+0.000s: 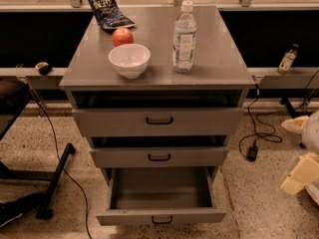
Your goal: Close bottom drawer
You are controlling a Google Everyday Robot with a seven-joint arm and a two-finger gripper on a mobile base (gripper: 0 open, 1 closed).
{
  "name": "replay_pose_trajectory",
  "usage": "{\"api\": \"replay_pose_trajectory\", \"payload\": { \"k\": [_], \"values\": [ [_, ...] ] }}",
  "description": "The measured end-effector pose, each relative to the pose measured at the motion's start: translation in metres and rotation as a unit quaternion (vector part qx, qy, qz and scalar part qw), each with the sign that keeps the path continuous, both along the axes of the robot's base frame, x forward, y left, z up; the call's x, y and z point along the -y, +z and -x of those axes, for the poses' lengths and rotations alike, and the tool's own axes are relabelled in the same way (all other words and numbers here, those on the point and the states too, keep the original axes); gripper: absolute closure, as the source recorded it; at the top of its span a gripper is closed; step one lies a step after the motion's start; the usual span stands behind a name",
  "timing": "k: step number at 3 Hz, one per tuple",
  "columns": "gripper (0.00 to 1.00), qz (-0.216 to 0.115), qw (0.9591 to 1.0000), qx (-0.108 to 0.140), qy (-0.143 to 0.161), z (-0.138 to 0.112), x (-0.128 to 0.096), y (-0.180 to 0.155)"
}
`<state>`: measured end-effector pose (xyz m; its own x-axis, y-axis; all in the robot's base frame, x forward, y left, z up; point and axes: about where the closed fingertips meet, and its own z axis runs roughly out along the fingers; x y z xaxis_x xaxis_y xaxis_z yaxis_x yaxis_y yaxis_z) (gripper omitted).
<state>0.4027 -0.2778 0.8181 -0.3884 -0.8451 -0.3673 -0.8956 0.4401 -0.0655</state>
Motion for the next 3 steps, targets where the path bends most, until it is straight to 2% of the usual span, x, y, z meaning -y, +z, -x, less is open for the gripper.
{"api": "replay_pose_trajectory", "payload": {
  "k": [1, 2, 3],
  "values": [
    [0.0, -0.064, 0.9976, -0.023, -0.016, 0.025, 0.0, -0.102],
    [0.0, -0.098, 0.9949, -0.024, -0.001, 0.035, -0.001, -0.137],
    [0.0, -0.096, 0.9951, -0.024, 0.003, 0.035, -0.002, -0.137]
  ]
}}
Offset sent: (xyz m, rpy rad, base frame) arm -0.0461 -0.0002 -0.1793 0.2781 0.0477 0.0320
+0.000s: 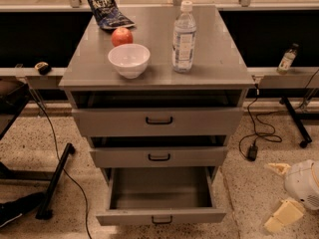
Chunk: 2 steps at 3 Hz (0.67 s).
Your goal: Close bottom drawer
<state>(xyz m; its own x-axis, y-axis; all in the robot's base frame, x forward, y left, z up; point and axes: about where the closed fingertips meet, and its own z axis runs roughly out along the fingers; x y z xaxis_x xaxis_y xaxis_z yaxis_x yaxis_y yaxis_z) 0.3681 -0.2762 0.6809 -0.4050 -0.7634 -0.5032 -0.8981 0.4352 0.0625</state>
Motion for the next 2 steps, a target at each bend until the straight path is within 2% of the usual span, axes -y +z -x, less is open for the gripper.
{"api": "replay_pose_trajectory", "payload": {
  "k": [1, 2],
  "values": [
    [0.0, 0.0, 1.0, 0.0, 0.0, 0.0, 0.0, 0.0],
    [0.0, -0.025, 0.9991, 0.018, 0.027, -0.003, -0.002, -0.052]
  ]
}}
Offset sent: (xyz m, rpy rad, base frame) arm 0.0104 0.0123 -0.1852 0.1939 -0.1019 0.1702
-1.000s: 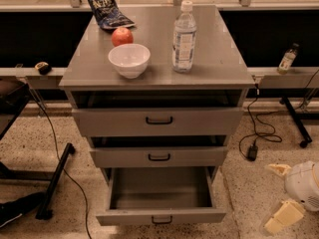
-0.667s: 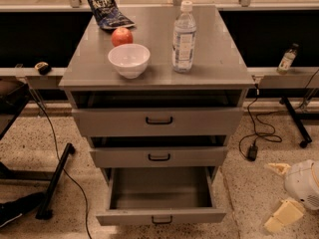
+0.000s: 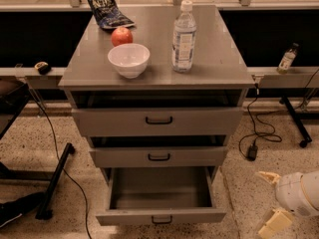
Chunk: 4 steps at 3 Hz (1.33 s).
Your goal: Close bottom drawer
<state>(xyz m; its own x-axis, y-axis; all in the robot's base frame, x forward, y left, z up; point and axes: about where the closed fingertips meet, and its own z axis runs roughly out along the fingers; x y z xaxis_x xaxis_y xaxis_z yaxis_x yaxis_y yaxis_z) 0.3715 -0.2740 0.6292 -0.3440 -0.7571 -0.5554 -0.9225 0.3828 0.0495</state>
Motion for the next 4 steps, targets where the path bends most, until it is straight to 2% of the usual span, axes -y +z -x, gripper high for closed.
{"api": "replay_pose_trajectory", "payload": {
  "k": [1, 2, 3, 4],
  "values": [
    [0.0, -0.012, 0.9977, 0.042, 0.053, -0.004, 0.006, -0.031],
    [0.0, -0.007, 0.9961, 0.045, 0.075, -0.004, 0.003, -0.036],
    [0.0, -0.044, 0.9938, 0.068, 0.076, -0.028, -0.017, -0.055],
    [0.0, -0.103, 0.9848, 0.102, 0.095, -0.036, -0.046, -0.12]
  ]
}}
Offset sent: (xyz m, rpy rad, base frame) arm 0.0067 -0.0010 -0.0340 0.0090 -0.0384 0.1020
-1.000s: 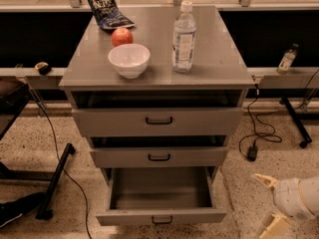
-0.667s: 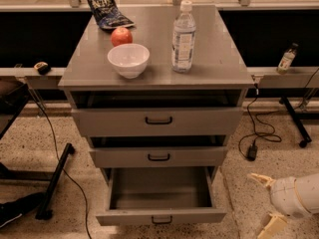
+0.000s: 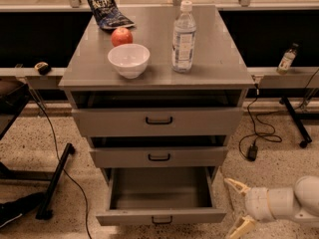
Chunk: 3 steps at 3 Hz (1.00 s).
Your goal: Close bottom drawer
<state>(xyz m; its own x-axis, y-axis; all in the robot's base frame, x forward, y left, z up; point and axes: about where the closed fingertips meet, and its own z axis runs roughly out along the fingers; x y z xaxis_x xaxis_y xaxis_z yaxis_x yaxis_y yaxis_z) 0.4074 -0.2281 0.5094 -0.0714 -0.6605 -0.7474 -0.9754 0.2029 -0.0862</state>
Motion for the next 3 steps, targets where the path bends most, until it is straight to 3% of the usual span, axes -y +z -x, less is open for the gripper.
{"api": "replay_pose_trajectory", "payload": {
  "k": [1, 3],
  "values": [
    [0.0, -0.036, 0.9985, 0.042, 0.006, -0.004, -0.003, -0.034],
    [0.0, -0.049, 0.9968, 0.06, 0.019, -0.008, -0.008, -0.069]
  ]
}}
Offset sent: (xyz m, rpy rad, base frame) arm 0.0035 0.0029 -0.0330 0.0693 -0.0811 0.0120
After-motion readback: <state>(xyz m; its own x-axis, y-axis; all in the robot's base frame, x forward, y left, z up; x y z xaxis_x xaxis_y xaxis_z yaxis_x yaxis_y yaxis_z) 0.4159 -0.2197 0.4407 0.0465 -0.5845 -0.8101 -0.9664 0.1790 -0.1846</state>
